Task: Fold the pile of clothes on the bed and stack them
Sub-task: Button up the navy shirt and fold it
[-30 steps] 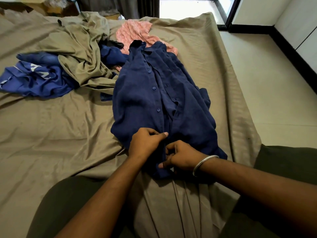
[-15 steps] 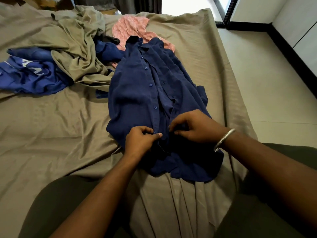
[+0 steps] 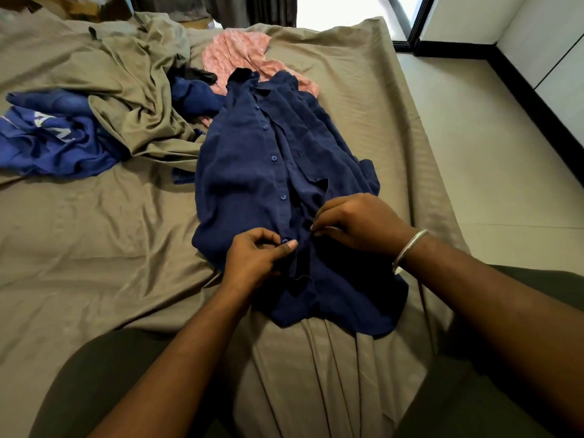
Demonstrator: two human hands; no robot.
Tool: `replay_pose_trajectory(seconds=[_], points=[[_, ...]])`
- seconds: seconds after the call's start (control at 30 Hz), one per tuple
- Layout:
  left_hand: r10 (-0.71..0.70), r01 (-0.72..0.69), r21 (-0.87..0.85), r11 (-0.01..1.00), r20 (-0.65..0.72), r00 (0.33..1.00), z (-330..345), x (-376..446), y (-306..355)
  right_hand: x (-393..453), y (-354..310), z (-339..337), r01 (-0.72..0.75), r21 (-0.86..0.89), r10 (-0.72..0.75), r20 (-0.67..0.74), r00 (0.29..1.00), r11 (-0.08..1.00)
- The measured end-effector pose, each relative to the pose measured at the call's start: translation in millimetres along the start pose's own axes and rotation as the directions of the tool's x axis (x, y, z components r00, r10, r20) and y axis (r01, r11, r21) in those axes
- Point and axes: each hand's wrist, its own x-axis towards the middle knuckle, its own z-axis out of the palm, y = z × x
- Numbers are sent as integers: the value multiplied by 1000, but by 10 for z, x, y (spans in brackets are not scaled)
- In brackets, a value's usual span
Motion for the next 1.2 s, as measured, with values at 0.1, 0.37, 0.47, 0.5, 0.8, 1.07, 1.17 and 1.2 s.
replay_pose_trajectory(seconds=[0.1, 0.37, 0.47, 0.5, 0.8, 1.07, 1.17, 1.2], points=[[-5, 5, -6, 1000, 1, 1000, -5, -27, 32, -16, 55, -29, -14, 69, 21, -112, 993, 998], [47, -46, -122, 991, 11, 999, 12, -79, 79, -36, 126, -119, -53, 146, 57, -21, 998, 988], [16, -13, -130, 991, 18, 1000, 23, -81, 95, -49, 134, -132, -109, 193, 88, 118, 989, 975], [2, 0, -127, 992, 20, 1000, 30, -79, 101, -50, 137, -131, -111, 198, 83, 144, 986, 974], [39, -27, 120, 992, -97, 994, 108, 29, -58, -49, 89, -261, -88, 337, 32, 168, 985, 937], [91, -5, 367, 930, -218, 972, 208, 29, -41, 25, 22, -194, -43, 344, -7, 141, 990, 938], [70, 12, 376, 926, -204, 977, 238, 52, -67, 25, 24, -199, -48, 377, 1, 125, 992, 925], [63, 16, 373, 928, -197, 978, 243, 59, -69, 28, 26, -196, -50, 368, 0, 135, 991, 929]])
